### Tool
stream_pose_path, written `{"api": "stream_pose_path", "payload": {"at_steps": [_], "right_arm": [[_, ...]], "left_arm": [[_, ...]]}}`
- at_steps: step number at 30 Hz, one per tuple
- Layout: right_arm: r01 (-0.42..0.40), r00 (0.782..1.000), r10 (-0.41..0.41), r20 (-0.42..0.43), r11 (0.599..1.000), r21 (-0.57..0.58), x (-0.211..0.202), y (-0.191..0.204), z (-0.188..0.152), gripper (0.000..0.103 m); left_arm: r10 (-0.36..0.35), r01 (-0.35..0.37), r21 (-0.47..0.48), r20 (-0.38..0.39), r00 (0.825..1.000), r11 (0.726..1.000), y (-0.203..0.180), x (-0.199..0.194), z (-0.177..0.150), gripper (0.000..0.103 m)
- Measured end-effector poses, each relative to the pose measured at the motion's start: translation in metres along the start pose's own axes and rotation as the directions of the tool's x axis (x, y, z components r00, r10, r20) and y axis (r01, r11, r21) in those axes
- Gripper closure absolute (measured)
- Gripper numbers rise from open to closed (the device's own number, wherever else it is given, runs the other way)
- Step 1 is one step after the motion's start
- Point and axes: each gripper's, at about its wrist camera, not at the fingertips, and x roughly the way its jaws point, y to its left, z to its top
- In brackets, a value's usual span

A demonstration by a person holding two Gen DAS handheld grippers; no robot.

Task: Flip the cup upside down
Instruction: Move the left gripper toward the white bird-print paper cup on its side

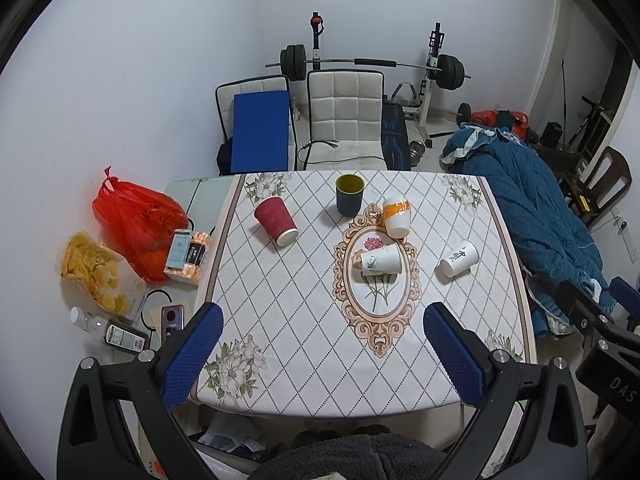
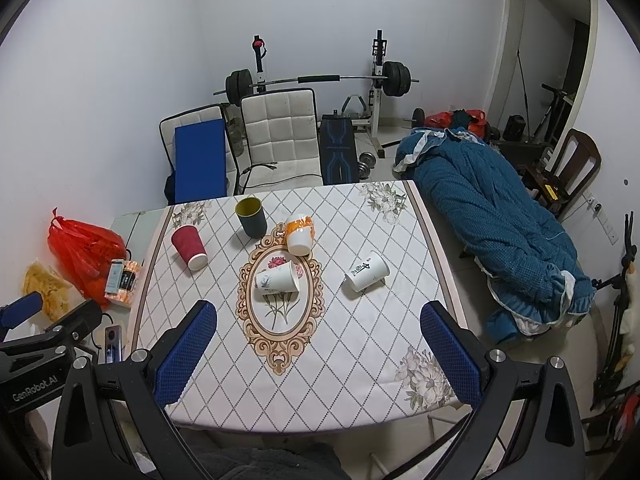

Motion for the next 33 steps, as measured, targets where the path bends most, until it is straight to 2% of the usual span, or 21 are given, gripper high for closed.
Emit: {"api": "stream_pose_path", "payload": {"at_steps": [6,12,15,20,24,31,33], "right_arm": [[0.009,0.999,-0.010,-0.047,1.000,-0.018,0.021,-0.001,-0.006,0.000],[0.024,0.984,-0.030,-0.173,0.999,-0.035,0.088,-0.015,-0.029,0.000],[0.016,0.965,-0.025,-0.261,0.999,-0.036,0.127,-0.026,-0.046,0.000],[-0.017,0.917,0.005,-0.399,0.999,-0.028,0.187,-0.048,-0.081,0.000],[-0.048,0.881,0.038,-0.471,0.999,-0.011,0.229,-0.057,-0.104,0.000],[-0.043,0.826,0.041,-0.562,0.999,0.009,0.282,-0.065,-0.128,0.000],[-0.032,0.816,0.032,-0.577,0.999,0.010,0.294,-0.065,-0.132,0.000]], "left_arm": [[0.012,-0.013,-0.006,-0.068,0.998,1.000,-0.008,0.036,-0.011,0.000],[0.049,-0.056,-0.030,-0.205,0.978,0.998,-0.012,0.096,-0.027,0.000],[0.067,-0.079,-0.036,-0.266,0.962,0.996,-0.014,0.125,-0.036,0.000],[0.101,-0.123,-0.043,-0.350,0.931,0.991,-0.023,0.162,-0.049,0.000],[0.115,-0.141,-0.037,-0.396,0.911,0.989,-0.031,0.186,-0.051,0.000],[0.135,-0.142,0.016,-0.430,0.893,0.990,-0.040,0.230,-0.050,0.000],[0.130,-0.132,0.026,-0.434,0.891,0.991,-0.044,0.243,-0.046,0.000]]}}
